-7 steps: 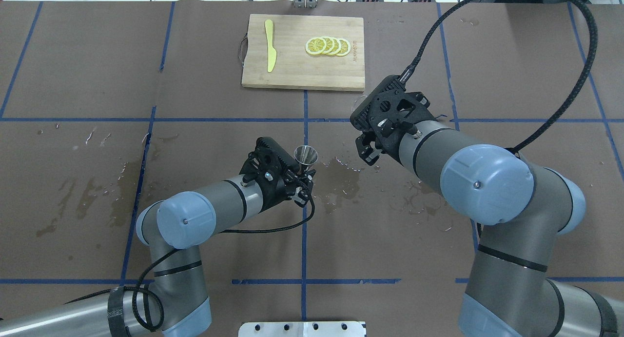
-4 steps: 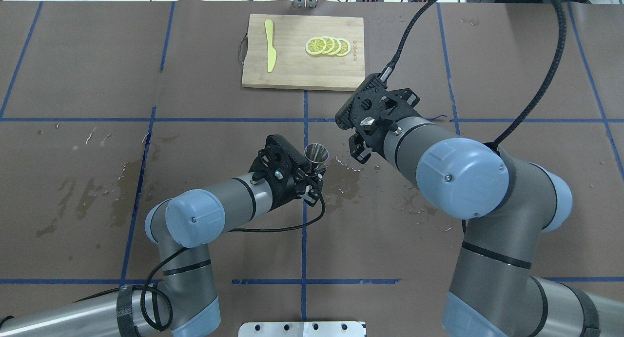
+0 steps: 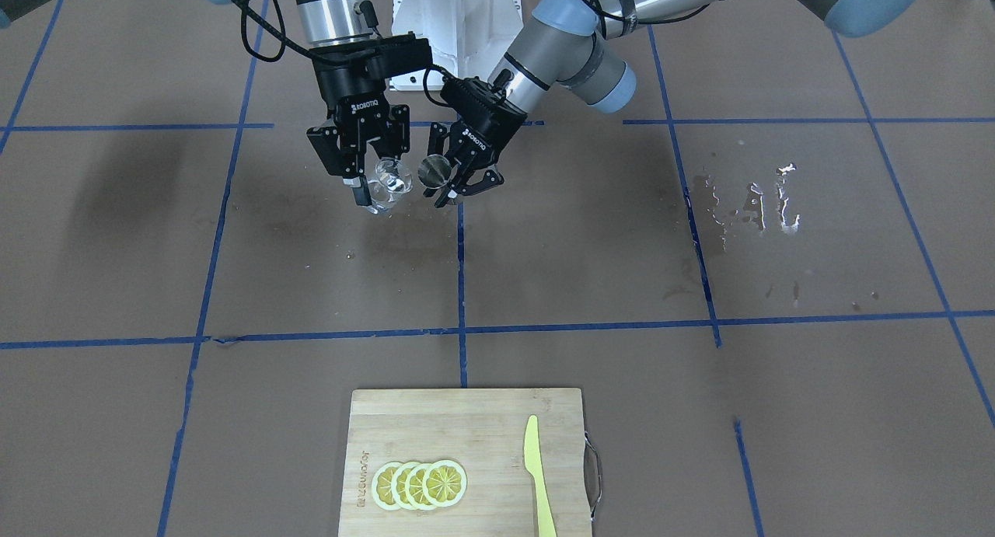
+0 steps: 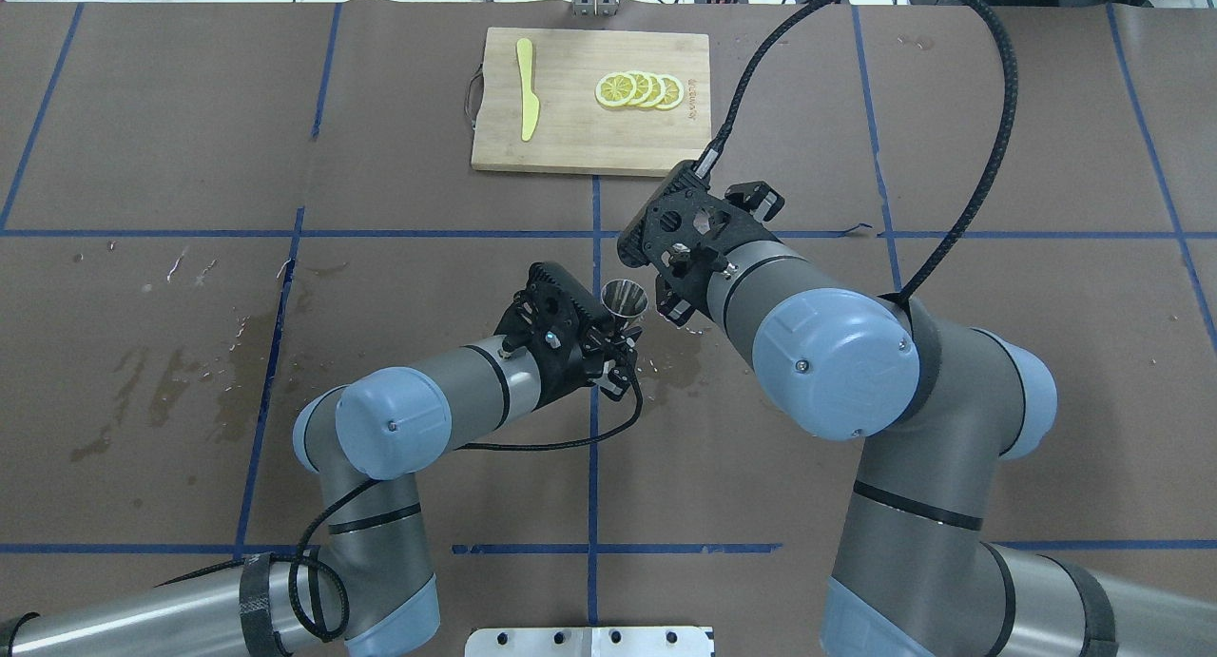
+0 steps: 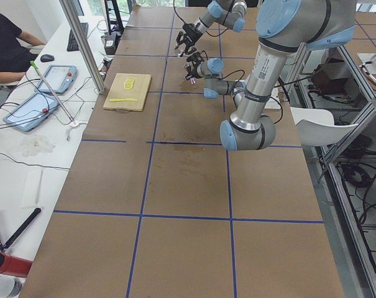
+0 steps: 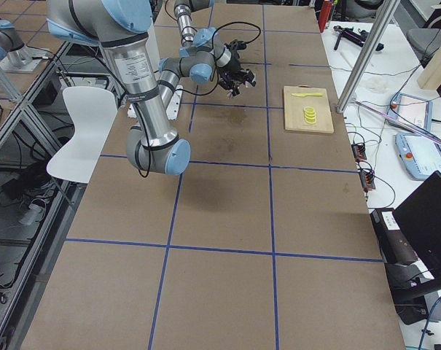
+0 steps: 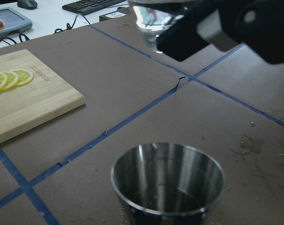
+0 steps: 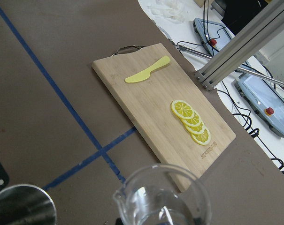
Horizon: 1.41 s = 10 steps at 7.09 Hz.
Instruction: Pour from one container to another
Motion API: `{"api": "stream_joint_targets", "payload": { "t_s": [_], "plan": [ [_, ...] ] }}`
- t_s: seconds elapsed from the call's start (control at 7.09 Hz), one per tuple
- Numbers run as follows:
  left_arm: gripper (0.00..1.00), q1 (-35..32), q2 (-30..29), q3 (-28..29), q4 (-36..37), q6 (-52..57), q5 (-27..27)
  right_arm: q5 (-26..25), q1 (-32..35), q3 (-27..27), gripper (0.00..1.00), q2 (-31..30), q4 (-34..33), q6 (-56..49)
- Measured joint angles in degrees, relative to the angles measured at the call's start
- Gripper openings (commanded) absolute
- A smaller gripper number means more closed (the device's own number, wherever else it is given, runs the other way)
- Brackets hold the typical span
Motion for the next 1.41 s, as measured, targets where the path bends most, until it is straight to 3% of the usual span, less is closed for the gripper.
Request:
{"api": "stream_joint_targets", "payload": {
  "t_s": [1.41],
  "plan": [
    [0.0, -0.07, -0.21, 0.5, -0.07, 0.03, 0.0, -9.51, -5.19, -1.02, 0.0, 0.98, -1.21, -10.09]
  ]
}}
